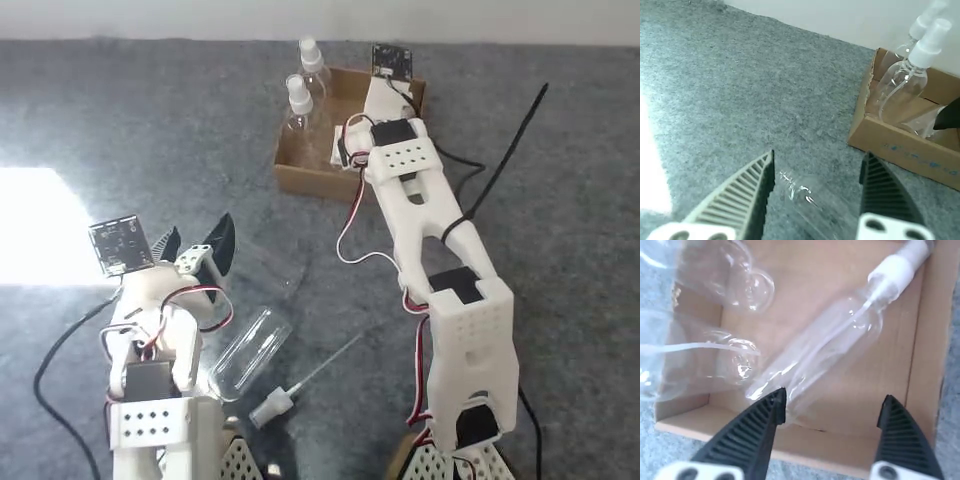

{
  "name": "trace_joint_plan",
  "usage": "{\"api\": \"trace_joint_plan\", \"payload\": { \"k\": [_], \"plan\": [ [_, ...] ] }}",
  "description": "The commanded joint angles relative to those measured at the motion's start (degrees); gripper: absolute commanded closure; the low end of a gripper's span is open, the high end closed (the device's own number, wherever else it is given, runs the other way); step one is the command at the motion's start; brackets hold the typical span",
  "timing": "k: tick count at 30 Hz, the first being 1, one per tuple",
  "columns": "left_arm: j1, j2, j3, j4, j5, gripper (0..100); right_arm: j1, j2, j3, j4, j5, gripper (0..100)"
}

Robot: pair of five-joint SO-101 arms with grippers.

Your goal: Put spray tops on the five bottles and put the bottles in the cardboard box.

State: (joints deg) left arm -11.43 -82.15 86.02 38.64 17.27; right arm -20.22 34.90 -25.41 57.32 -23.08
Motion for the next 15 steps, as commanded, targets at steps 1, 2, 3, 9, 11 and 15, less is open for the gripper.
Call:
{"api": "trace_joint_plan", "payload": {
  "k": [1, 2, 3, 9, 11, 15],
  "plan": [
    [-0.3, -0.9, -1.6, 0.1, -0.4, 74, -0.7, -5.5, -1.1, -0.7, -0.6, 71.7],
    [-0.3, -0.9, -1.7, 0.2, -0.4, 74, -0.7, -5.5, -1.1, -0.6, -0.5, 71.7],
    [-0.3, -0.9, -1.7, 0.1, -0.4, 74, -0.5, -5.5, -1.1, 0.0, -0.5, 71.7],
    [-9.3, -0.9, -6.2, 0.9, -3.7, 74, -0.1, -6.0, -1.1, 4.4, -0.3, 71.7],
    [-14.4, -0.9, -7.4, 3.3, -3.9, 74, 0.0, -6.6, -1.3, 7.0, -0.3, 71.7],
    [-21.3, -0.9, -7.5, 8.9, -4.0, 74, 0.0, -10.2, -1.3, 10.4, -0.3, 71.7]
  ]
}}
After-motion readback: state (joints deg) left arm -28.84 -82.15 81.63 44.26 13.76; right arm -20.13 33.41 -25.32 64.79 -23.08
